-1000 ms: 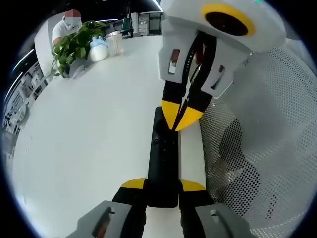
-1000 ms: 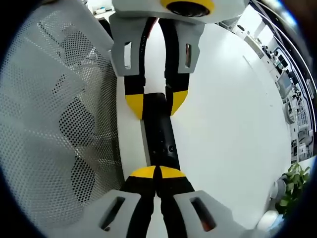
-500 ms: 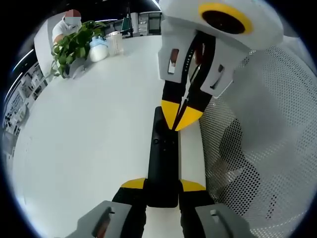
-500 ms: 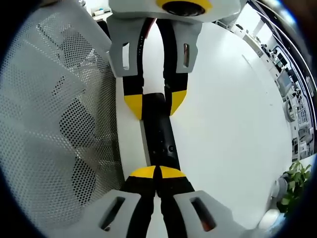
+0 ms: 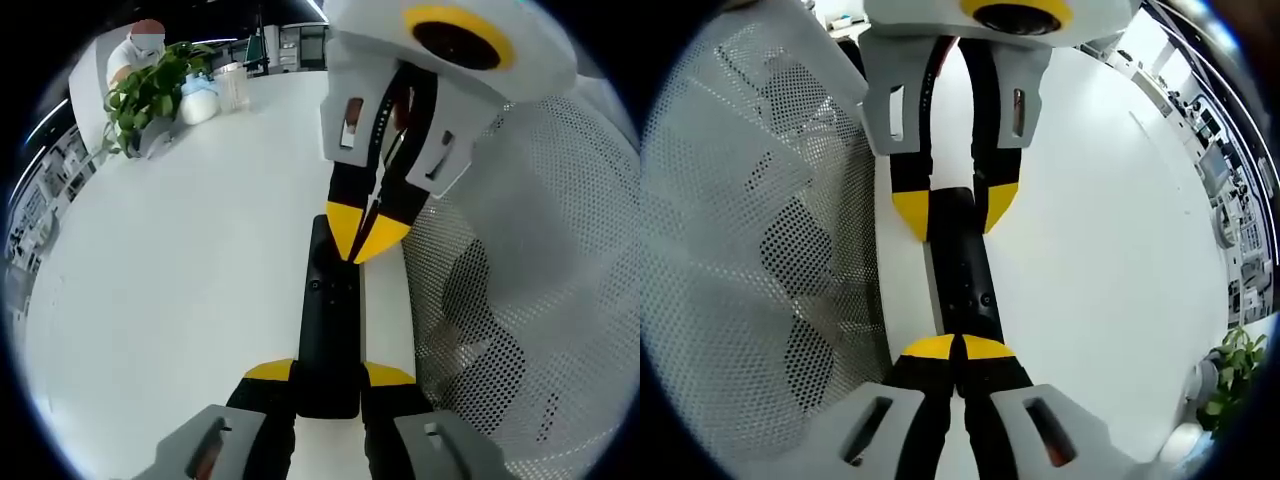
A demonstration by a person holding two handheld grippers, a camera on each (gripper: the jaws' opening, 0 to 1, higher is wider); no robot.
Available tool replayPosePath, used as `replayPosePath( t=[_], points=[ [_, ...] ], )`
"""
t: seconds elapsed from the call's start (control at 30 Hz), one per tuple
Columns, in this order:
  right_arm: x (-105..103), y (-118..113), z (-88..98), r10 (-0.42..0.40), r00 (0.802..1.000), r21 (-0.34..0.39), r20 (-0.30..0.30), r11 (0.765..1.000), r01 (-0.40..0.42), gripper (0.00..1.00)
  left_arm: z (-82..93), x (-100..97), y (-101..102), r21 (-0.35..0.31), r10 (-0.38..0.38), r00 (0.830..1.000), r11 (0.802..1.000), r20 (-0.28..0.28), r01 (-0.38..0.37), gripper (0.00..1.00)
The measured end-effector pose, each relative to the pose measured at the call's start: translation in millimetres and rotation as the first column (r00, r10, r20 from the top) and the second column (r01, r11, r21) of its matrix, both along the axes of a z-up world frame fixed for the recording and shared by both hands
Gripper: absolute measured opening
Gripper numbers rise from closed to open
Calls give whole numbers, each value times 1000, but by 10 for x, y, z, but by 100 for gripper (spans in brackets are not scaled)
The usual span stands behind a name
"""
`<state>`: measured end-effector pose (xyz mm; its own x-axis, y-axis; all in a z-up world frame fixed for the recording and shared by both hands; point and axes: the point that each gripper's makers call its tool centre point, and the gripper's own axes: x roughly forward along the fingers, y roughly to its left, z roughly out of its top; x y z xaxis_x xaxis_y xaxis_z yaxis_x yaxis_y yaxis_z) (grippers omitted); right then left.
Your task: Press the specified remote control buttons in sequence, fully releasing each button before pressing the next.
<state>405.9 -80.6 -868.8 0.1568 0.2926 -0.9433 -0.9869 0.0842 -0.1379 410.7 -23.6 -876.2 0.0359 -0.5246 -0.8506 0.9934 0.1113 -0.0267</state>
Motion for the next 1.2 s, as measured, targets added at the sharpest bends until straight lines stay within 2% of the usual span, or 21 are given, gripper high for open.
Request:
replayPosePath(
  t=[0.5, 1.2],
  points=[
    [6, 37, 5, 4, 1000, 12, 5, 1000, -5, 0, 1, -3, 0, -2, 5, 1000, 1000, -3, -5, 24],
    [8, 45, -11, 32, 999, -13, 27, 999, -31, 0, 0, 2, 0, 0, 0, 1000, 1000, -1, 0, 24]
  ],
)
